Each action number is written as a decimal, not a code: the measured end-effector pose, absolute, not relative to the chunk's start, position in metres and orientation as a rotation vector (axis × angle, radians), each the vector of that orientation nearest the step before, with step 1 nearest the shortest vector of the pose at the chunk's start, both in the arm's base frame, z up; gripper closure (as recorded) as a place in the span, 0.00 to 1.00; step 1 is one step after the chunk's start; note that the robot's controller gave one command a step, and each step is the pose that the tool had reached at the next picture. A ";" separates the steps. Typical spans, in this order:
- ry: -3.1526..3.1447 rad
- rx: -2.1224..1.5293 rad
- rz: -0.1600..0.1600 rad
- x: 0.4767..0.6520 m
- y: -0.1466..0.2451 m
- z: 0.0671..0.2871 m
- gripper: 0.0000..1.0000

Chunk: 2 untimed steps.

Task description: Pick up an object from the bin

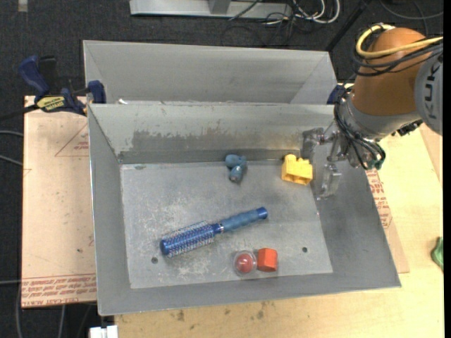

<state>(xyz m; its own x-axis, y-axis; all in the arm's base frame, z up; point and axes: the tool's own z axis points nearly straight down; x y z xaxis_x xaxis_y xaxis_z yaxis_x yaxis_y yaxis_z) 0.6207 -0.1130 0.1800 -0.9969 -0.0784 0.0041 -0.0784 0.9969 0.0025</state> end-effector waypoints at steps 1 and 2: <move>-3.110 0.394 -0.009 0.574 -0.034 0.102 0.00; -3.124 0.313 -0.009 0.558 0.041 0.070 0.00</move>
Offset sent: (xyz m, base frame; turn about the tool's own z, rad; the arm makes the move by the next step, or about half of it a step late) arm -0.0443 0.0741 -0.0743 -0.1705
